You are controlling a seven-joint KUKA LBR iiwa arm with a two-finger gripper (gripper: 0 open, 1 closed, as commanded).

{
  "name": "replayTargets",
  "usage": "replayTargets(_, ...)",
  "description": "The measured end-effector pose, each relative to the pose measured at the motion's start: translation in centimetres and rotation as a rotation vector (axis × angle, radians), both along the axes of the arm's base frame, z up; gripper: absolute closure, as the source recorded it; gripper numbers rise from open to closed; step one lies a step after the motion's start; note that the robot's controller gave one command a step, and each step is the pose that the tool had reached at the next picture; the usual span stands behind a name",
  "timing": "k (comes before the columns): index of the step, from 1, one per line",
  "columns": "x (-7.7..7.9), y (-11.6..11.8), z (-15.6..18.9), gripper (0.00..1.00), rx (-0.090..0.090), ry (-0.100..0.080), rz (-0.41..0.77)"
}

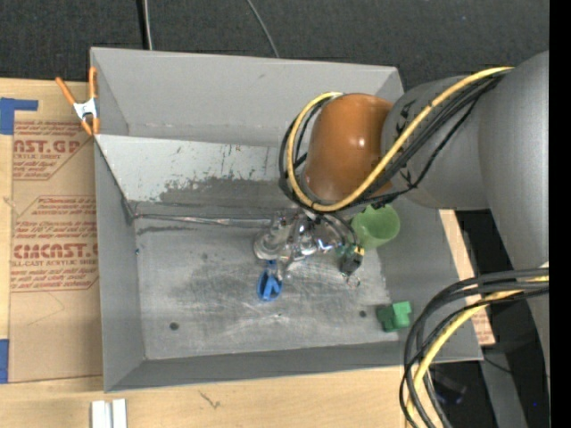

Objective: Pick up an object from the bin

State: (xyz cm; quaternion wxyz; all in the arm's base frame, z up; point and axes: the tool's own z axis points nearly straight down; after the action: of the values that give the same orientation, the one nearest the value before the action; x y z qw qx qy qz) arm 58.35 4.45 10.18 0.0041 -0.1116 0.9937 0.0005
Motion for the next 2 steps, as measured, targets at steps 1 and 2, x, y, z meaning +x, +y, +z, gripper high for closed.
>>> replayTargets(1,-0.4,-0.4,-0.4,1.0,0.006,-0.016,0.037)
replayTargets(2,-4.0,2.4,-0.4,1.0,0.001,-0.002,0.083)
